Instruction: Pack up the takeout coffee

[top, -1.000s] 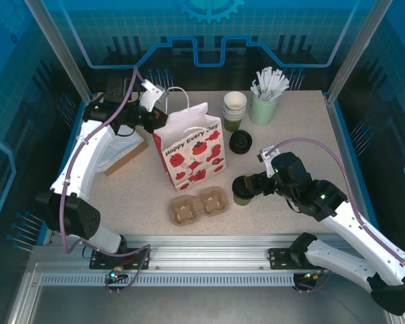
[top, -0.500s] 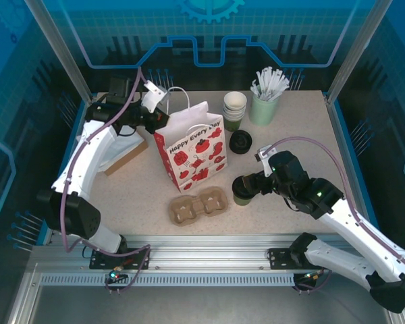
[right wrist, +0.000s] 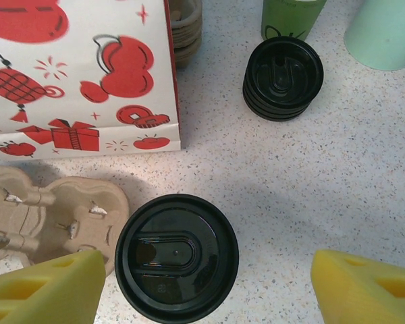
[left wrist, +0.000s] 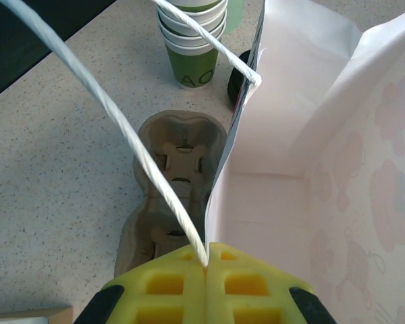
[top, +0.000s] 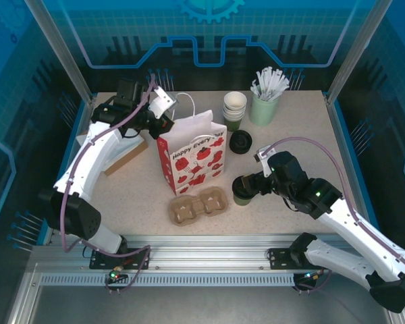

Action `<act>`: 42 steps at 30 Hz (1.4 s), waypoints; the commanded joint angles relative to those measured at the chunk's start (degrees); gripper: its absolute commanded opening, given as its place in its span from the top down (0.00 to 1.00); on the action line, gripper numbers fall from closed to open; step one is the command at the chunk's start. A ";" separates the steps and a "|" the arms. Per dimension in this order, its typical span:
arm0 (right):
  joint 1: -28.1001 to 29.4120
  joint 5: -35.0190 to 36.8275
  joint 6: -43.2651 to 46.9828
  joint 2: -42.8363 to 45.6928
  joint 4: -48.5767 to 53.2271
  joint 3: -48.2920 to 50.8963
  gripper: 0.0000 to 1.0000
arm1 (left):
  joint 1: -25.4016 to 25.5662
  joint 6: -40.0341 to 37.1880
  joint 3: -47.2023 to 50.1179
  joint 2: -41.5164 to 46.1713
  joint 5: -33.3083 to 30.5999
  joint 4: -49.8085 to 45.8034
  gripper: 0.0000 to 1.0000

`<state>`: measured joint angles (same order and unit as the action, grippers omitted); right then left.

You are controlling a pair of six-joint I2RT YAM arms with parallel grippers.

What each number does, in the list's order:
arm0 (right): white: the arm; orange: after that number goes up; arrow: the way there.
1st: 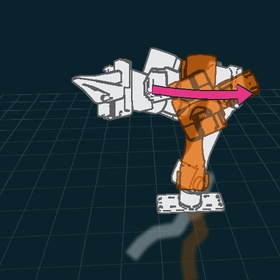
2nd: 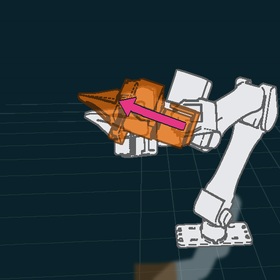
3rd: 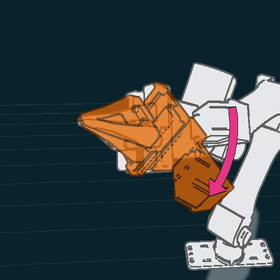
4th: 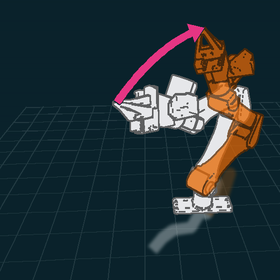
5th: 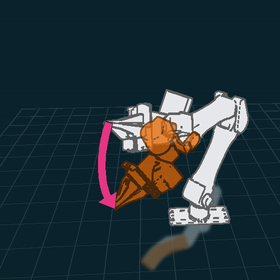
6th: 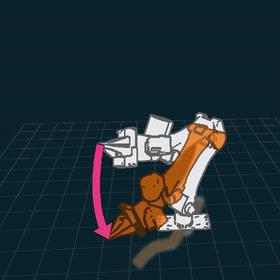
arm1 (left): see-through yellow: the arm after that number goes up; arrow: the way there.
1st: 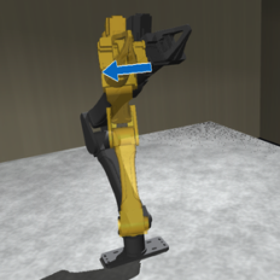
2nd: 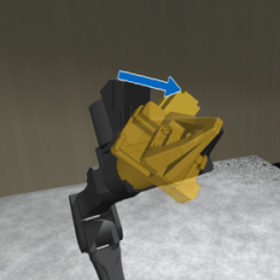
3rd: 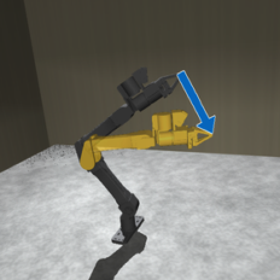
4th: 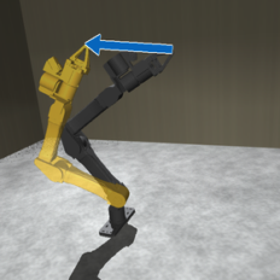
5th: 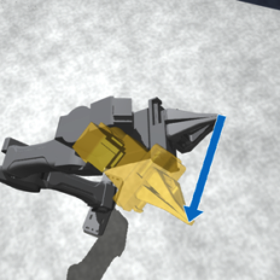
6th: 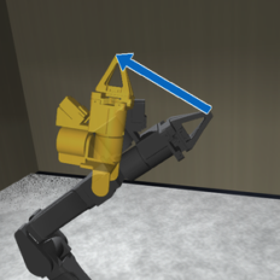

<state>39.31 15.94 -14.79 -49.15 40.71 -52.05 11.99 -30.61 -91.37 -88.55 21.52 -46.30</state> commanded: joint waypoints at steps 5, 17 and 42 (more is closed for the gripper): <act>-0.76 -1.08 -0.79 0.10 -1.26 0.55 0.19 | 0.49 2.96 6.21 3.78 -1.48 7.30 0.98; -0.73 -2.20 -0.55 0.50 -0.62 -1.24 0.19 | 0.46 20.90 8.56 14.97 -3.21 8.17 0.33; -1.41 -3.20 2.67 -0.79 -2.56 -1.78 0.18 | 42.97 12.72 37.16 24.42 -16.62 -1.05 0.45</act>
<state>38.79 12.43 -12.56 -49.82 39.33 -53.39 53.41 -15.70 -54.63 -61.69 10.94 -50.11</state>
